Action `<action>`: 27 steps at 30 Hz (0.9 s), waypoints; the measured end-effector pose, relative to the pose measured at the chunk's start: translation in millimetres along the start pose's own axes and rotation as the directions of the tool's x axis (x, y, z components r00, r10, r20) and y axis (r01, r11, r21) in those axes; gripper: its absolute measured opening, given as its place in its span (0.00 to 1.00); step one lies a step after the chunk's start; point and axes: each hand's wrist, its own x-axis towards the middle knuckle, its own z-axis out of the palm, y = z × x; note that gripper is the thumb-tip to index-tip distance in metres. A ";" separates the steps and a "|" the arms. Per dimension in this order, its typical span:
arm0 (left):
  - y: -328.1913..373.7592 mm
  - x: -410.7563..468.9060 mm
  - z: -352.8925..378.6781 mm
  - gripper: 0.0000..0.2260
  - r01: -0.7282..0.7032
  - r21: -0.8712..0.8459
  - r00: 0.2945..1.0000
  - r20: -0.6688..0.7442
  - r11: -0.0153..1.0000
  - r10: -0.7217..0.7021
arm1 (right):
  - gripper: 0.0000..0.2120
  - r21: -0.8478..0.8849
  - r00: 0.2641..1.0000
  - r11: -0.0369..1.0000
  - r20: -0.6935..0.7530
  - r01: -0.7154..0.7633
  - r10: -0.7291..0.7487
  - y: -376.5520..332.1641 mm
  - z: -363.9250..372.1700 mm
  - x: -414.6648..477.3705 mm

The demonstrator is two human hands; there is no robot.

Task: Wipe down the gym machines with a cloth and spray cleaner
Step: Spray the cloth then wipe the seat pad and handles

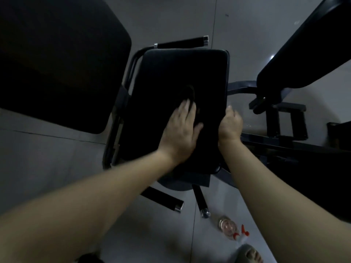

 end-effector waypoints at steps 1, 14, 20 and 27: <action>5.9 -32.2 0.9 0.29 -0.006 0.006 0.999 0.039 1.000 0.006 | 0.12 0.153 0.994 0.983 0.069 -0.097 0.088 1.7 -7.6 -3.8; 43.8 154.0 10.0 0.27 0.036 0.126 0.999 -0.037 0.991 -0.032 | 0.15 0.523 0.911 0.786 0.394 -0.330 0.120 41.7 -38.3 6.5; 50.2 217.9 6.7 0.26 0.172 0.127 0.982 -0.107 0.977 -0.159 | 0.15 0.469 0.894 0.822 0.436 -0.324 0.103 48.6 -42.1 13.6; 44.8 95.2 21.1 0.28 0.026 0.035 0.999 -0.037 0.999 -0.024 | 0.17 0.432 0.858 0.818 0.495 -0.380 0.137 42.3 -49.2 1.3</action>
